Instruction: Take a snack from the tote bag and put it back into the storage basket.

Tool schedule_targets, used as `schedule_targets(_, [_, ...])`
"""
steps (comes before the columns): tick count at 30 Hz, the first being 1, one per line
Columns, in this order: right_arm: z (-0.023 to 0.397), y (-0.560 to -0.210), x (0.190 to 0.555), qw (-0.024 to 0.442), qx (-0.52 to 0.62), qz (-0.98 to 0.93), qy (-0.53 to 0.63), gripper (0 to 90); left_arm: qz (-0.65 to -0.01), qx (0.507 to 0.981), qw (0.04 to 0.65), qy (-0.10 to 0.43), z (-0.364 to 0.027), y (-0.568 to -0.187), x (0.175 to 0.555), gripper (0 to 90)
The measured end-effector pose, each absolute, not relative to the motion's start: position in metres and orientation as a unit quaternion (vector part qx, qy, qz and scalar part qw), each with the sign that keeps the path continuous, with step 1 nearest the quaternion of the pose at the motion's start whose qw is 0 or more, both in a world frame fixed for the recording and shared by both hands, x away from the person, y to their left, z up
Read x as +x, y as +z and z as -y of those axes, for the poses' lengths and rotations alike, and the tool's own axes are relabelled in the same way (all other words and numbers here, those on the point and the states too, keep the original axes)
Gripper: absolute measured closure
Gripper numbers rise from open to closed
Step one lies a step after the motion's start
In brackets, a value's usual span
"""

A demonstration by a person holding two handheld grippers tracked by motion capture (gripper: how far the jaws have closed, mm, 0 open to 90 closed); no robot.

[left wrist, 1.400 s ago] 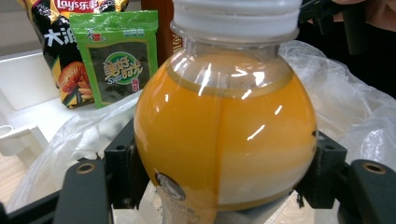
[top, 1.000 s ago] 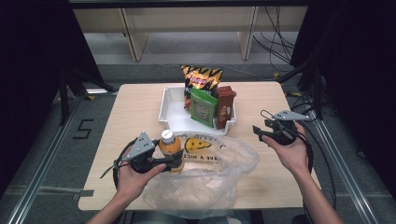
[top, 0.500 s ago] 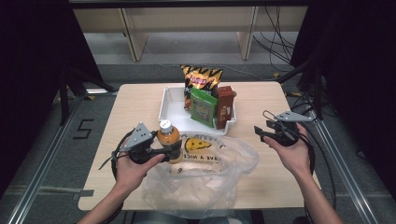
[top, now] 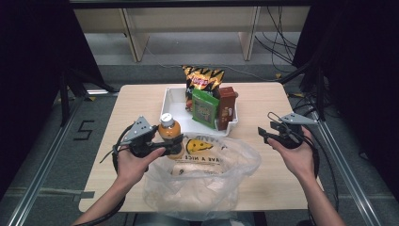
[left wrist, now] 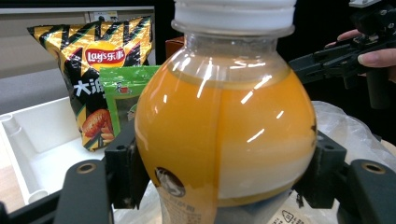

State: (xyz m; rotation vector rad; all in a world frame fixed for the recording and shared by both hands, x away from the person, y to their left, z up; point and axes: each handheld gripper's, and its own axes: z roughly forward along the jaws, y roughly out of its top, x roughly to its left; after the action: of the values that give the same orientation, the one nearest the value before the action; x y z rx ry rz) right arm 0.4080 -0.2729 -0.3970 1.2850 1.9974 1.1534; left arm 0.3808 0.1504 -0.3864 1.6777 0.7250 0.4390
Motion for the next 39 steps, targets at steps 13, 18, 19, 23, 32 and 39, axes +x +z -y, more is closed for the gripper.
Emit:
schedule_targets(13, [0.271,-0.397,0.406,0.241,0.482,-0.733,0.416,44.5,-0.304,0.721,0.589,0.200,-0.144,-0.380,0.393,31.1])
schedule_targets(18, [0.274,-0.399,0.407,0.252,0.462,-0.742,0.415,44.6,-0.304,0.722,0.588,0.203,-0.143,-0.378,0.400,31.2])
schedule_targets(19, [0.273,-0.400,0.407,0.250,0.465,-0.740,0.417,44.7,-0.305,0.721,0.588,0.203,-0.143,-0.377,0.401,31.2])
schedule_targets(23, [0.273,-0.399,0.404,0.254,0.477,-0.734,0.412,44.7,-0.305,0.719,0.590,0.204,-0.143,-0.374,0.404,31.2])
schedule_targets(32, [0.276,-0.399,0.404,0.250,0.473,-0.737,0.414,44.7,-0.301,0.709,0.605,0.202,-0.141,-0.363,0.406,31.2])
schedule_targets(39, [0.273,-0.400,0.403,0.240,0.485,-0.735,0.408,44.7,-0.298,0.705,0.608,0.210,-0.141,-0.354,0.409,31.2])
